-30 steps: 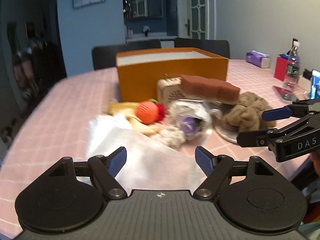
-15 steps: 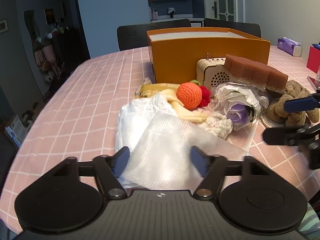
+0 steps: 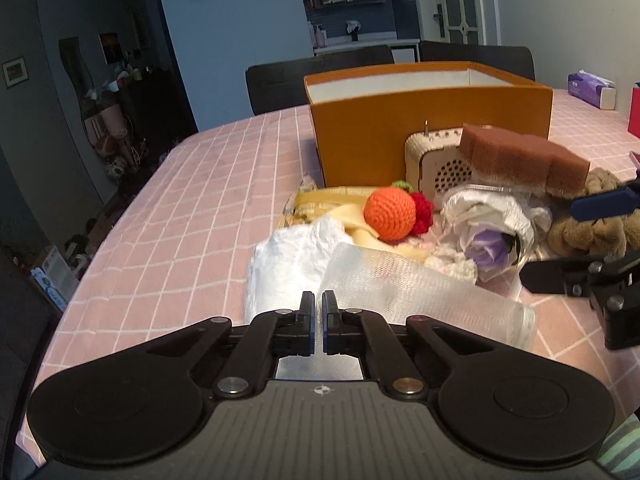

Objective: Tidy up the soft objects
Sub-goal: 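Lower the left tool onto the clear plastic bag and close on it, then lift the plastic bag with the left tool while the right tool grasps the brown sponge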

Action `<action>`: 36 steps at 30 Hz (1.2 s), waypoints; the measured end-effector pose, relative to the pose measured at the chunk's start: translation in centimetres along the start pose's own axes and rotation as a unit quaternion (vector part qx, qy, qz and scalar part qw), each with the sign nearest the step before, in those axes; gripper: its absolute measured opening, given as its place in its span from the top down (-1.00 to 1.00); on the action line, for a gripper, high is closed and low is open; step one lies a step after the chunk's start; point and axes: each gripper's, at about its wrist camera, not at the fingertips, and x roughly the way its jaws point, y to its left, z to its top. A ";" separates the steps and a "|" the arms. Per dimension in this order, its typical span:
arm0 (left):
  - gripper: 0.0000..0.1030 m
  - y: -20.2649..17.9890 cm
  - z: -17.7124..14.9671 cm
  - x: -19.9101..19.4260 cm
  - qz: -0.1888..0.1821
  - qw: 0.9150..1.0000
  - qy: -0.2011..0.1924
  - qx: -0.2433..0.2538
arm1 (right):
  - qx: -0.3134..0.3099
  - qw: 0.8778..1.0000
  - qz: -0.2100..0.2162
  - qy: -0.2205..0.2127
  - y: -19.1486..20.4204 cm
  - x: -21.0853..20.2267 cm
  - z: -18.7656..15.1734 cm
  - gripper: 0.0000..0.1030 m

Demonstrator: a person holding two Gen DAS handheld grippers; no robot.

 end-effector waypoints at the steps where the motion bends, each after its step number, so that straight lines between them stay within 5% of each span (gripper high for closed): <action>1: 0.94 0.0 0.2 -0.2 0.000 1.000 -0.004 0.000 | 0.002 1.000 0.012 0.000 0.1 -0.1 0.0 -0.60; 9: 0.90 0.5 0.4 -1.7 -0.024 0.999 -0.018 -0.013 | -0.028 0.995 0.089 0.040 3.5 1.8 -1.0 -0.57; 12: 0.67 0.8 -0.3 -1.8 -0.044 0.999 -0.014 -0.014 | -0.029 0.995 0.087 0.050 3.9 2.4 -1.1 -0.57; 14: 0.03 1.0 -0.7 -1.8 -0.068 0.998 -0.010 -0.009 | -0.030 0.995 0.081 0.053 3.9 2.5 -1.1 -0.54; 16: -0.37 1.1 -1.0 -1.8 -0.092 0.996 -0.011 -0.006 | -0.034 0.995 0.071 0.062 3.7 2.8 -1.2 -0.30; 20: -0.52 0.9 -1.0 -1.4 -0.126 0.992 -0.008 0.003 | -0.017 0.994 0.063 0.083 2.8 3.6 -1.9 -0.02; 25: -0.58 0.1 -1.5 0.5 -0.116 0.993 0.012 0.018 | -0.006 0.996 0.051 0.079 2.1 3.5 -2.5 -0.02; 27: -0.57 -0.2 -1.9 0.7 -0.101 0.995 0.014 0.022 | -0.021 0.996 0.042 0.076 2.3 3.5 -2.6 0.02; 30: -0.31 -0.2 -2.0 0.3 -0.127 0.992 0.017 0.010 | -0.036 0.996 0.034 0.073 2.6 3.6 -2.7 0.06; 34: 0.56 -1.2 -2.1 -0.6 -0.137 0.990 0.015 0.015 | -0.031 0.996 0.036 0.071 2.3 3.7 -2.5 0.08; 36: 0.81 -1.7 -2.1 -0.8 -0.138 0.990 0.014 0.018 | -0.031 0.996 0.037 0.071 2.3 3.7 -2.5 0.08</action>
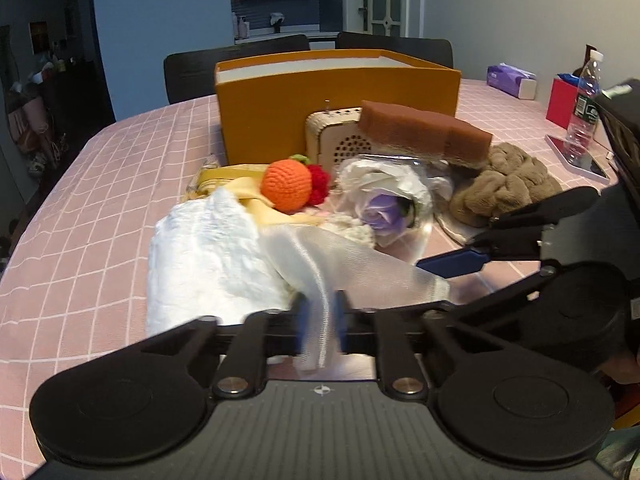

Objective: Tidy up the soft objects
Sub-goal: 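Lift the plastic bag with the left tool while the right tool grasps the brown sponge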

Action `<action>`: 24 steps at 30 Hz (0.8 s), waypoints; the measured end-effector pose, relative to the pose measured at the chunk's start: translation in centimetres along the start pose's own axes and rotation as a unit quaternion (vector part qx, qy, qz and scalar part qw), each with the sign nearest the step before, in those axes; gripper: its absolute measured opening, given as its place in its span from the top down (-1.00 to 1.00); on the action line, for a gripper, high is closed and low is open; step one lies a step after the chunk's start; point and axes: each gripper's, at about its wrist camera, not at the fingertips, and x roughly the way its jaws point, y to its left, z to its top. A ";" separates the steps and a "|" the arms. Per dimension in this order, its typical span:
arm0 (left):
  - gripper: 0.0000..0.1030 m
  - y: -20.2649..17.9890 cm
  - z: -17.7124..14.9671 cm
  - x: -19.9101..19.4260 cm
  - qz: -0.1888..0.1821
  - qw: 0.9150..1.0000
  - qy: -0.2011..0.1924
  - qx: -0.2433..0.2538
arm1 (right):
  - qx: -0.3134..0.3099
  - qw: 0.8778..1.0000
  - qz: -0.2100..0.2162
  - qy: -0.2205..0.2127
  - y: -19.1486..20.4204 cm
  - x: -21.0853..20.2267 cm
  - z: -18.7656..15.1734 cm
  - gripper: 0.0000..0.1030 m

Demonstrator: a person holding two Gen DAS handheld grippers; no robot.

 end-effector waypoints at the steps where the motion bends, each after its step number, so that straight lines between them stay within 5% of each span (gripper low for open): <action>1: 0.85 -0.3 0.1 -0.1 0.001 1.000 -0.004 0.001 | 0.000 1.000 0.001 0.000 0.0 0.0 0.0 0.08; 9: 0.91 0.0 2.8 -2.5 0.005 0.998 -0.057 -0.011 | -0.009 0.999 -0.012 -0.041 -1.0 -4.3 1.2 0.03; 15: 0.91 0.6 5.4 -2.9 0.016 0.995 -0.095 -0.012 | -0.027 0.993 -0.082 -0.086 -3.0 -7.1 3.0 -0.19; 20: 0.90 0.9 6.4 -1.7 0.017 0.994 -0.103 -0.016 | -0.073 0.981 -0.166 -0.067 -4.6 -4.8 3.4 -0.20; 24: 0.90 1.1 6.9 -0.9 0.013 0.995 -0.100 -0.024 | -0.101 0.976 -0.186 -0.045 -5.6 -2.4 3.3 -0.24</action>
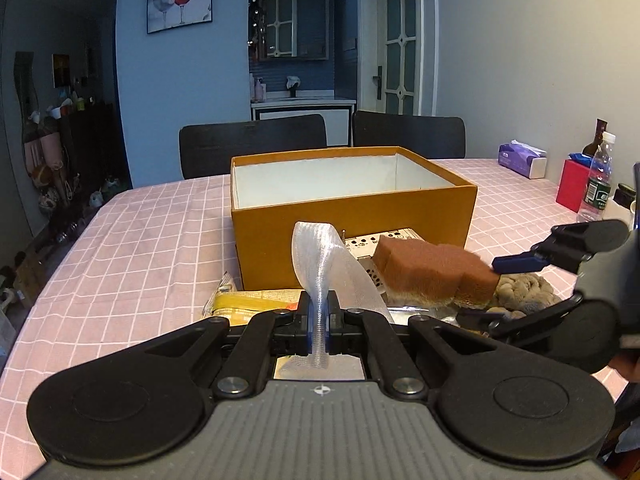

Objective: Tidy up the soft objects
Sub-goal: 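Lift the plastic bag with the left tool while the right tool grasps the brown sponge, then carry the bag and sponge over the orange box and release both inside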

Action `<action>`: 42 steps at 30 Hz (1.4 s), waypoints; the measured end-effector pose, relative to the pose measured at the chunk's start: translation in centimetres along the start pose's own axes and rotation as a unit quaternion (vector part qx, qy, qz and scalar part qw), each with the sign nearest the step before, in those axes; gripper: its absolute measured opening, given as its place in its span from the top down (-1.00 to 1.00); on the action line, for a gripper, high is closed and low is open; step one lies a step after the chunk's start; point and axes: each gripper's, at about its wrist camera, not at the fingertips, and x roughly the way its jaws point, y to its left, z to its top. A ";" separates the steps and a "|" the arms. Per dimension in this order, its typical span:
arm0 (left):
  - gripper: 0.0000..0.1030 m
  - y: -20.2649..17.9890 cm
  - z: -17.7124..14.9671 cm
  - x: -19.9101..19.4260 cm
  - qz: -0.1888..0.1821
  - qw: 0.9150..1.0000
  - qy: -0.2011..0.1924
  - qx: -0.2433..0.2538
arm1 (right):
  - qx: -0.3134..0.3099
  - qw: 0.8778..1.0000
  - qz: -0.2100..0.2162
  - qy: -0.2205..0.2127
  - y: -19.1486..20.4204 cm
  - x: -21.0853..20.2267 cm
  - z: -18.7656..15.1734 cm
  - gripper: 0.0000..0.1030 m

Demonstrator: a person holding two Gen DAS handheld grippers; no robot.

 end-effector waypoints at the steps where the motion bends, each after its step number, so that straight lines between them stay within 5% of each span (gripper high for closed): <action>1: 0.90 0.0 0.0 0.2 -0.001 1.000 0.001 -0.001 | -0.005 1.000 -0.004 0.000 0.1 0.4 0.0 -0.28; 6: 0.90 0.1 0.0 0.8 -0.005 1.000 0.006 -0.007 | -0.013 1.000 -0.004 -0.001 -0.6 1.4 0.3 -0.37; 11: 0.90 0.2 0.0 0.9 -0.005 1.000 0.006 -0.008 | 0.007 1.000 0.007 0.008 -1.5 1.7 0.9 -0.05; 18: 0.90 0.1 0.4 0.3 -0.007 1.000 -0.004 -0.004 | 0.015 1.000 -0.002 -0.010 -1.9 -0.5 1.3 0.08; 25: 0.90 0.1 2.4 -2.4 0.003 0.998 -0.058 0.018 | 0.074 0.996 0.018 -0.054 -3.8 -4.6 2.8 0.12; 32: 0.90 -0.5 6.7 -4.1 0.035 0.988 -0.134 0.065 | 0.103 0.989 -0.005 -0.101 -5.3 -6.6 6.5 0.12; 37: 0.90 -0.7 10.1 -1.7 0.040 0.986 -0.145 0.074 | 0.140 0.985 -0.004 -0.103 -7.0 -4.8 9.9 0.12; 42: 0.90 0.3 13.1 3.3 0.024 0.992 -0.098 0.074 | 0.163 0.984 0.009 -0.074 -8.2 -0.6 13.2 0.12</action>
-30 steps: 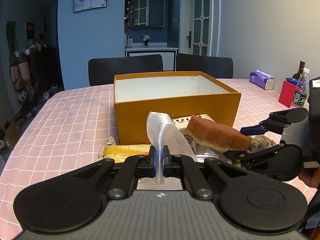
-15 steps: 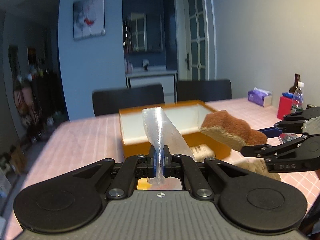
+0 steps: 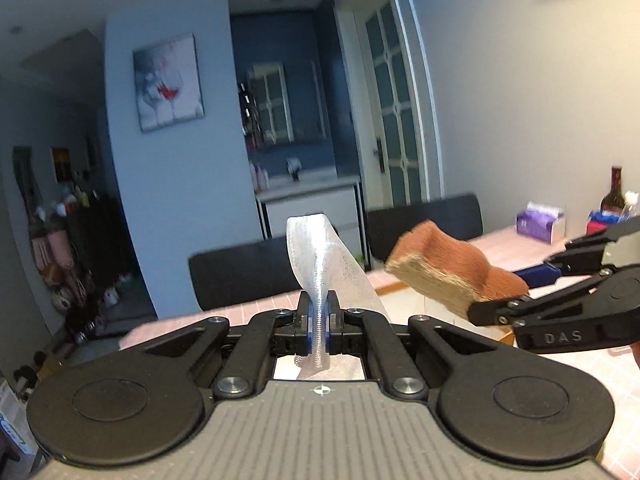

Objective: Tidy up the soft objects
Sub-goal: 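Carry the bag and sponge over the orange box and release both inside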

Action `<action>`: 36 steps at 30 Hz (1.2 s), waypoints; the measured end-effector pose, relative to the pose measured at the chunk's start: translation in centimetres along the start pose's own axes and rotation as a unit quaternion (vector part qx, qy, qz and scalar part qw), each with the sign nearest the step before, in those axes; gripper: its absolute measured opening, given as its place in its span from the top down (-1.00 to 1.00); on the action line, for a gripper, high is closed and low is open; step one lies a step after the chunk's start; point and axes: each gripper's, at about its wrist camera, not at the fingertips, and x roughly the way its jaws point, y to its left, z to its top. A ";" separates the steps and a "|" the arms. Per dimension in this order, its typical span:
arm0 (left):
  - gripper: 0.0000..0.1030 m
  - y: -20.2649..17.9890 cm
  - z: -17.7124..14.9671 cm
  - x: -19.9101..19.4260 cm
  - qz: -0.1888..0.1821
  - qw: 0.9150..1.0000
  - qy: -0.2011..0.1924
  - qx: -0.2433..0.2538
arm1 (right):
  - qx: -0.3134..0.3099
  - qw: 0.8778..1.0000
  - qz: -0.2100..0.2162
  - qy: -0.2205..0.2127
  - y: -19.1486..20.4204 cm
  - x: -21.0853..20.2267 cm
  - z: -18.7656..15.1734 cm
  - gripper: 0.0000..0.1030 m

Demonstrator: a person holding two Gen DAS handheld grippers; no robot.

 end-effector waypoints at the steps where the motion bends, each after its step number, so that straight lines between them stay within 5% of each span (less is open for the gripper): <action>1: 0.90 0.2 0.2 1.2 -0.002 1.000 0.018 0.004 | 0.001 1.000 0.000 0.010 0.1 1.1 0.5 0.12; 9: 0.90 1.2 -0.6 10.8 -0.020 0.987 0.158 0.028 | 0.015 0.991 0.034 0.127 0.6 11.5 1.3 0.12; 15: 0.90 1.3 -2.9 15.1 -0.013 0.975 0.215 0.047 | 0.011 0.981 0.043 0.191 0.8 16.0 0.6 0.12; 24: 0.84 1.2 -5.2 18.3 0.003 0.969 0.237 0.072 | 0.041 0.968 0.072 0.237 0.0 18.6 -0.4 0.25; 28: 0.56 0.8 -5.3 17.8 0.005 0.969 0.232 0.083 | 0.044 0.968 0.071 0.236 0.1 18.5 -0.4 0.25; 31: 0.15 0.7 -4.9 17.6 0.015 0.972 0.217 0.086 | 0.039 0.970 0.063 0.231 0.3 18.0 -0.1 0.21; 36: -0.08 1.0 -3.8 15.6 0.022 0.979 0.185 0.082 | 0.011 0.977 0.046 0.208 1.1 16.1 0.3 0.00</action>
